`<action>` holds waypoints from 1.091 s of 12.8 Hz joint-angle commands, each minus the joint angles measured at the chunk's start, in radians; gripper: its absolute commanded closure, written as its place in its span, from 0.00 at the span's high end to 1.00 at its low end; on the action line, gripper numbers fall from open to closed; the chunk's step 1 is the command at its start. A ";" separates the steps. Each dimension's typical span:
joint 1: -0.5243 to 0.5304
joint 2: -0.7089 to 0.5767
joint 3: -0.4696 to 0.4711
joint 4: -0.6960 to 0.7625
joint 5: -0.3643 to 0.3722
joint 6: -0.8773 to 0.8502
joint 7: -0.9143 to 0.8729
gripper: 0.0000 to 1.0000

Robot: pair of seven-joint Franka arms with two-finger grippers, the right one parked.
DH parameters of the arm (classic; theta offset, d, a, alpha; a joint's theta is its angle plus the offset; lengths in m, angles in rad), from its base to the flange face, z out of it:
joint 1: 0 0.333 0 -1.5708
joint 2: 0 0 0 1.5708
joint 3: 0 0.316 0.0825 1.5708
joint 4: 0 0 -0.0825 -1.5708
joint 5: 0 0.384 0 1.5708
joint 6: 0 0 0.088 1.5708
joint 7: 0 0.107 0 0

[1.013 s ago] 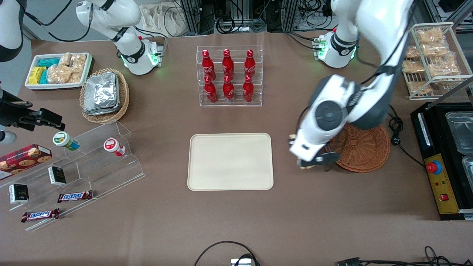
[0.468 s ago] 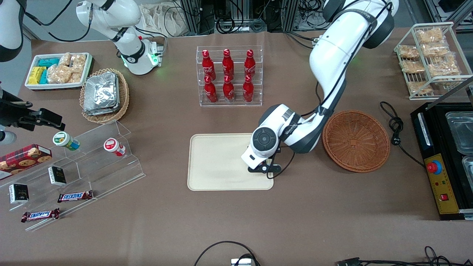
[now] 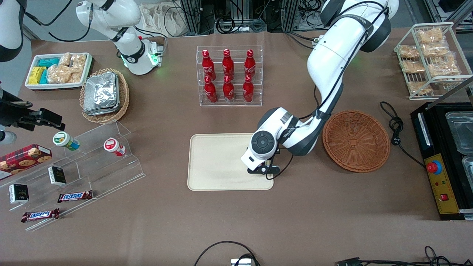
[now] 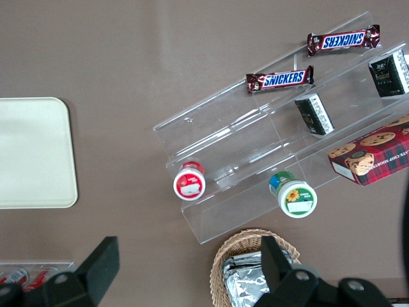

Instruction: Place sandwich from basket to tray

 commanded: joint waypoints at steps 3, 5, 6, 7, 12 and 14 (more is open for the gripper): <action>0.067 -0.157 0.010 0.008 0.013 -0.093 0.003 1.00; 0.087 -0.261 0.014 0.005 -0.002 -0.238 0.019 1.00; 0.087 -0.291 0.045 0.001 -0.008 -0.259 0.046 1.00; 0.085 -0.321 0.089 -0.014 -0.038 -0.257 0.064 1.00; 0.087 -0.551 0.200 -0.259 -0.103 -0.225 0.245 1.00; 0.087 -0.654 0.273 -0.370 -0.128 -0.184 0.343 1.00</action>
